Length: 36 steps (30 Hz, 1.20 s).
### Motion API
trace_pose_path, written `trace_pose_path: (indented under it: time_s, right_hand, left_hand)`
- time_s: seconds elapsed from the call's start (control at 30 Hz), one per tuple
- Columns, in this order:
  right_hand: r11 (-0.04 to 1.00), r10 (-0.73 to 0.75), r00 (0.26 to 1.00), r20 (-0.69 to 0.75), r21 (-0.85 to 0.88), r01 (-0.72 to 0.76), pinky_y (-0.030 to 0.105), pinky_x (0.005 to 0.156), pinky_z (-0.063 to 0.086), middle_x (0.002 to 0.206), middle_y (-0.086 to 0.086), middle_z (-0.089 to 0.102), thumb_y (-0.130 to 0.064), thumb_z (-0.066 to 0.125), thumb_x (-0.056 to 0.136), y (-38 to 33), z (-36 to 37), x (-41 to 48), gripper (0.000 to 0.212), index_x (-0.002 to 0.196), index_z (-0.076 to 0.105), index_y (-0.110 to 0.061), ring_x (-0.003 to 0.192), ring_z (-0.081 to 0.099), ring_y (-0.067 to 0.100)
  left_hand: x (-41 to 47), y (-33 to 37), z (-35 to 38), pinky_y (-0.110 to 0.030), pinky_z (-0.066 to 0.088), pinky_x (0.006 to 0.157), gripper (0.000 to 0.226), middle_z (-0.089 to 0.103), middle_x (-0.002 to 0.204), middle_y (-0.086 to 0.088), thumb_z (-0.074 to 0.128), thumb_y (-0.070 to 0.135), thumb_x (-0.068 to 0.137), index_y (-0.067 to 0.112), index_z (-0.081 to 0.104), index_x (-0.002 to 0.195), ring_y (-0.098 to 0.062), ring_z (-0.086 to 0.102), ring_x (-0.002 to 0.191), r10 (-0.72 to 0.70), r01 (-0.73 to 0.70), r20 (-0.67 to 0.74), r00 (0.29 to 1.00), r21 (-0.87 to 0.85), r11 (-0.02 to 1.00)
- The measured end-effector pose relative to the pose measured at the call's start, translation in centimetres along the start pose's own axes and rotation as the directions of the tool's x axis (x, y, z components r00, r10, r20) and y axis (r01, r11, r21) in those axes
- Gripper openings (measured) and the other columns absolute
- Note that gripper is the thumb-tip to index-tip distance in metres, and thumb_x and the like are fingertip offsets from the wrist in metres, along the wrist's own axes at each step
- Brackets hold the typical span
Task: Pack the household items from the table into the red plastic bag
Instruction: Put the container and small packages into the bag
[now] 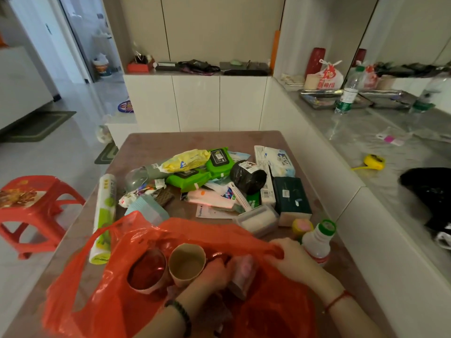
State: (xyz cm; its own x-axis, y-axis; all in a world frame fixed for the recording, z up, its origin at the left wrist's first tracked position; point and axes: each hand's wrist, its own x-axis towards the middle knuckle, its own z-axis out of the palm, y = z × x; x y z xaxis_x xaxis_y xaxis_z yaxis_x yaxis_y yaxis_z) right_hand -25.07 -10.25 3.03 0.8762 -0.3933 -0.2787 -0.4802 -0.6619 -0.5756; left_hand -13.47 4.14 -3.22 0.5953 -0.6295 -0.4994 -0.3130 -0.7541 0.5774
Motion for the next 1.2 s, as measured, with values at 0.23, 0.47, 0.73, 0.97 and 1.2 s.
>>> trace_pose_path:
  time_s: [0.23,0.47,0.73,0.97,1.2]
  right_hand:
    - [0.808,0.191,0.957,-0.218,0.589,-0.027,0.038,0.1,0.046,0.128,0.003,0.055,-0.041,0.068,0.076,-1.8,-2.5,5.2,0.055,0.125,0.05,-0.026,0.115,0.054,0.018]
    - [0.911,0.293,0.945,-0.148,-0.255,-0.323,0.05,0.106,0.03,0.147,0.021,0.025,-0.072,0.059,0.067,-0.8,1.6,12.7,0.1,0.144,0.02,-0.022,0.134,0.027,0.039]
    - [0.924,0.285,0.943,-0.17,-0.214,-0.318,0.051,0.104,0.031,0.141,0.019,0.027,-0.072,0.061,0.063,-0.7,1.7,12.6,0.084,0.133,0.036,-0.032,0.128,0.028,0.04]
    - [0.945,-0.082,0.934,-0.347,0.27,0.183,0.033,0.091,0.046,0.124,-0.007,0.045,-0.049,0.076,0.052,-5.0,-3.2,5.5,0.066,0.111,0.047,-0.04,0.113,0.044,0.011]
    - [0.741,-0.593,0.805,-0.017,0.38,0.554,0.01,0.104,0.032,0.14,-0.025,0.03,-0.038,0.079,0.054,-10.0,-0.1,-4.1,0.076,0.12,0.043,-0.045,0.133,0.031,-0.007]
  left_hand:
    - [-3.1,-0.5,-2.5,-0.013,0.032,0.092,0.04,0.053,0.133,0.004,0.04,0.036,0.096,0.019,0.047,0.131,-0.011,0.049,0.123,0.222,-0.223,-0.033,0.975,-0.039,0.974]
    - [-5.7,-1.1,-8.2,-0.015,0.042,0.075,0.016,0.06,0.073,0.018,0.052,0.045,0.084,0.034,0.055,0.072,0.013,0.056,0.07,0.377,-0.422,-0.333,0.864,-0.071,0.904]
    - [-5.4,-4.1,-11.8,-0.012,0.045,0.082,0.042,0.065,0.093,0.016,0.046,0.061,0.083,0.026,0.066,0.094,0.003,0.058,0.09,0.624,-0.617,-0.513,0.589,0.213,0.758]
    - [-5.1,-6.7,-14.7,-0.034,0.02,0.112,0.061,0.062,0.125,0.0,0.042,0.065,0.08,0.023,0.051,0.124,-0.018,0.045,0.124,0.704,-0.284,-0.518,0.485,0.668,0.688]
    - [-5.6,-8.2,-17.2,-0.038,0.034,0.105,0.1,0.071,0.108,-0.007,0.021,0.084,0.055,0.015,0.062,0.114,-0.026,0.061,0.111,0.335,-0.059,-0.436,0.835,0.535,0.843]
